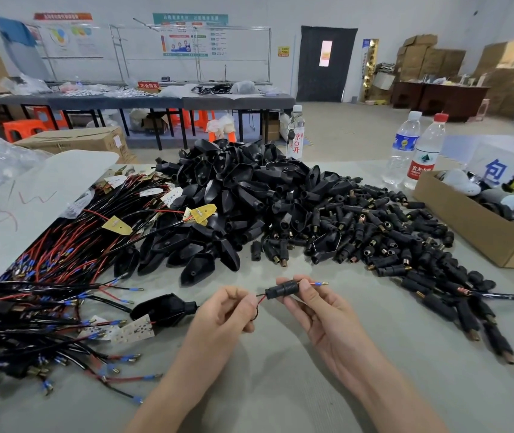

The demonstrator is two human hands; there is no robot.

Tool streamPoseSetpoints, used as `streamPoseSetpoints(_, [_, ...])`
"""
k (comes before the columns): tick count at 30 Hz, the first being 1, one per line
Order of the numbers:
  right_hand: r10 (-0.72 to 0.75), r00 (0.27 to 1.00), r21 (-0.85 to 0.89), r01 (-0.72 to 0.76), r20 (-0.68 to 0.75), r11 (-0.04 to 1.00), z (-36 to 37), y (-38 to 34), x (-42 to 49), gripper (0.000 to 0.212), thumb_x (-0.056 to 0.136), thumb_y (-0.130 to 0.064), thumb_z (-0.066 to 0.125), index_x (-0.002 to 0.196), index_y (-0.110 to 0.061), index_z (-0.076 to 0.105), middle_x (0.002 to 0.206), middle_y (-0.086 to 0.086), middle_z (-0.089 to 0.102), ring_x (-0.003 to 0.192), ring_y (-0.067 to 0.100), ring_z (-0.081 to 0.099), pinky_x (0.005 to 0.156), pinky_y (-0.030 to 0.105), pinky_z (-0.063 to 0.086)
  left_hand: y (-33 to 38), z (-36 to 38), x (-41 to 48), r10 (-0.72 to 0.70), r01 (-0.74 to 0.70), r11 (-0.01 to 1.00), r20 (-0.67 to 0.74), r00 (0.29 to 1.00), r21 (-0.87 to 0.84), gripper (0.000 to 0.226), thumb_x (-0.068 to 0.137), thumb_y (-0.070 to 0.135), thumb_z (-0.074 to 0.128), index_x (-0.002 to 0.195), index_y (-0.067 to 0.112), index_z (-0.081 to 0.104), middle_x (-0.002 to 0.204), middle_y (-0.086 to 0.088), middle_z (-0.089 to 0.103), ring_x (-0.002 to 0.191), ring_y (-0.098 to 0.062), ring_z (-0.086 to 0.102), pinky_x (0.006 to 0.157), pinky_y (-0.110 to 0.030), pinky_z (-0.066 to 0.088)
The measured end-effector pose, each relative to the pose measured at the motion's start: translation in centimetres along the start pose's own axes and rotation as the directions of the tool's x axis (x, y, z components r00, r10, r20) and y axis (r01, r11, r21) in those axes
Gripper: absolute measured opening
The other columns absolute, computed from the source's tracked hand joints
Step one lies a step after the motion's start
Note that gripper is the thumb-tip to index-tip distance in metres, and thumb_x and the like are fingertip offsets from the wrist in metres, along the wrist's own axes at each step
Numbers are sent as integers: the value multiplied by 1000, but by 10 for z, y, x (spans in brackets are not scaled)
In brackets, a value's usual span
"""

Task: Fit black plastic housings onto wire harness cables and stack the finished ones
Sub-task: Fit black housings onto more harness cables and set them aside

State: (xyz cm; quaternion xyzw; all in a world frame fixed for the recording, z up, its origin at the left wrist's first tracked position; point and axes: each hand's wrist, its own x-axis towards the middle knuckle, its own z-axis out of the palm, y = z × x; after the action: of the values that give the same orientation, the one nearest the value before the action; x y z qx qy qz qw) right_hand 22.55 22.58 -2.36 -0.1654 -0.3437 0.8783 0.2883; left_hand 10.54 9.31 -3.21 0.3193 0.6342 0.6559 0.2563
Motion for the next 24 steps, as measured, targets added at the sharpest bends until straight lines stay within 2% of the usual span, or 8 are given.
streamPoseSetpoints(2, [0, 1000, 10, 0, -4, 1000, -1, -1, 0, 28, 85, -15, 63, 107, 3, 63, 116, 22, 71, 107, 29, 71, 78, 21, 59, 0, 0, -1, 4, -4, 1000, 16, 1000, 18, 7, 95, 18, 65, 93, 12, 67, 76, 1, 66, 71, -13, 61, 78, -28, 55])
streamPoseSetpoints(6, [16, 1000, -12, -15, 26, 1000, 0, 3, -1, 34, 86, -14, 63, 112, 8, 60, 117, 22, 71, 108, 27, 71, 79, 20, 58, -2, 5, -2, 85, -80, 992, -52, 995, 99, 5, 91, 11, 69, 87, 13, 70, 70, 5, 65, 65, -6, 57, 66, -18, 49])
streamPoseSetpoints(11, [-20, 1000, -49, 21, 20, 999, 0, 5, 0, 36, 86, -15, 62, 114, 7, 59, 117, 20, 71, 109, 27, 70, 81, 20, 57, -4, 6, -3, 105, -99, 992, -76, 992, 85, 4, 91, 13, 70, 93, 17, 70, 73, 3, 67, 64, -6, 56, 64, -18, 48])
streamPoseSetpoints(14, [-31, 999, -18, 31, -4, 999, -2, 1, 1, 35, 85, -15, 63, 112, 6, 61, 116, 22, 71, 110, 30, 69, 81, 22, 58, -5, 9, -1, 71, -69, 997, -63, 995, 32, 14, 90, 12, 70, 100, 18, 64, 77, 3, 68, 65, -9, 58, 67, -24, 51])
streamPoseSetpoints(16, [-18, 1000, 3, 18, -13, 1000, -2, 1, 1, 34, 84, -14, 64, 112, 5, 61, 117, 23, 70, 111, 31, 69, 81, 22, 58, -6, 10, -1, 89, -84, 994, -65, 994, 68, 15, 90, 10, 70, 91, 24, 64, 72, 3, 65, 63, -12, 57, 68, -32, 49])
streamPoseSetpoints(19, [13, 1000, 34, -12, -26, 999, -1, 2, 1, 35, 83, -14, 65, 112, 5, 63, 117, 27, 69, 108, 30, 70, 79, 23, 59, -9, 10, -1, 145, -134, 981, -71, 987, 139, 19, 90, 13, 71, 83, 30, 65, 67, -1, 62, 60, -12, 55, 63, -34, 47])
streamPoseSetpoints(24, [60, 998, 35, -59, -7, 998, 1, 4, 0, 40, 82, -13, 66, 116, 7, 59, 113, 27, 70, 105, 31, 72, 75, 24, 60, -12, 7, -1, 220, -175, 944, -138, 966, 280, 18, 89, 23, 72, 89, 41, 69, 62, 2, 62, 55, -7, 53, 60, -33, 48])
